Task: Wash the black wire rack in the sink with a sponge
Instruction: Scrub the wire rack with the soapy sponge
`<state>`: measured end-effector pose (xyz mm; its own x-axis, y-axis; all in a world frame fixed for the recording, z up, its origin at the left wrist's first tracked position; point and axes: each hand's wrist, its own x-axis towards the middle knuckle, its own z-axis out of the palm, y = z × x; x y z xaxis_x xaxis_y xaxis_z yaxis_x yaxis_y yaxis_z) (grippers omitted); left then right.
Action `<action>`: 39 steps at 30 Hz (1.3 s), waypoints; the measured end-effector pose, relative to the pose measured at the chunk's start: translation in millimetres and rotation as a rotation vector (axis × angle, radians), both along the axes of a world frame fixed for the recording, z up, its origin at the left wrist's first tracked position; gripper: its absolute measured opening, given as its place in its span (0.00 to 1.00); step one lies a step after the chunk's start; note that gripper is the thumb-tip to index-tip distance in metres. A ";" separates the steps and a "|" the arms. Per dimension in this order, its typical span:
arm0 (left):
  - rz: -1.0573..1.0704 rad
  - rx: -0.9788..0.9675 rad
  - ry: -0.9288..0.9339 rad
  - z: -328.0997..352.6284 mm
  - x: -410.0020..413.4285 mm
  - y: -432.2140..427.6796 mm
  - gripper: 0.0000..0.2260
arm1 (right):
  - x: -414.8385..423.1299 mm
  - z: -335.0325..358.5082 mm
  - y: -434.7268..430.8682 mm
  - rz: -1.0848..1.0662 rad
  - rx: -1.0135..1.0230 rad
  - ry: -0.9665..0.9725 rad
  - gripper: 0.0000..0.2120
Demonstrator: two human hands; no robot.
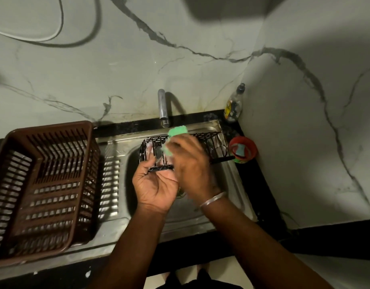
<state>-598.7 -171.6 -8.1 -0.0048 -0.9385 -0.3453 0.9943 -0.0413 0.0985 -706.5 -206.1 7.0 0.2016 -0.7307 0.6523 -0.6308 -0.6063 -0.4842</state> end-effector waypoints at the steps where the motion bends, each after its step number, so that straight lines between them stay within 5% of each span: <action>1: -0.030 -0.007 0.037 -1.6 1.3 -0.1 0.38 | 5.3 -3.4 3.7 0.091 -0.005 0.008 0.10; 5: -0.034 0.002 -0.070 3.9 -2.0 -1.0 0.21 | -2.9 -9.3 -0.1 -0.020 -0.005 -0.091 0.12; 13: -0.033 -0.051 -0.062 -8.3 -9.0 -3.0 0.34 | 12.7 9.2 -13.7 -0.190 0.124 -0.243 0.13; 16: -0.050 -0.032 -0.074 -9.3 -11.1 -2.3 0.31 | 30.7 19.0 -2.2 -0.024 0.216 -0.172 0.14; 19: -0.010 0.006 -0.031 -6.8 -7.1 -0.5 0.16 | 26.9 21.2 -3.9 0.110 0.301 -0.224 0.18; 22: -0.004 0.005 -0.039 -4.8 0.4 -1.7 0.17 | 10.4 19.5 -9.8 0.258 0.395 -0.207 0.15; 27: -0.042 -0.010 -0.106 -1.6 -0.5 -0.4 0.19 | 8.5 15.8 -16.0 0.167 0.139 0.063 0.08; 32: -0.032 -0.043 -0.072 -6.9 -3.9 -0.4 0.27 | 8.3 19.7 -26.6 0.035 0.120 -0.055 0.07; 35: 0.014 -0.046 -0.055 -10.1 2.9 -1.5 0.35 | 5.6 15.7 -19.0 0.160 0.069 0.072 0.08; 39: 0.036 -0.052 -0.071 2.2 6.9 -5.7 0.18 | 0.1 8.3 -10.4 0.079 0.098 0.124 0.08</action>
<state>-591.8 -177.3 -6.0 0.0519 -0.9543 -0.2942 0.9854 0.0012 0.1701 -706.4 -216.5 15.3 0.3357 -0.7683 0.5450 -0.6419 -0.6100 -0.4647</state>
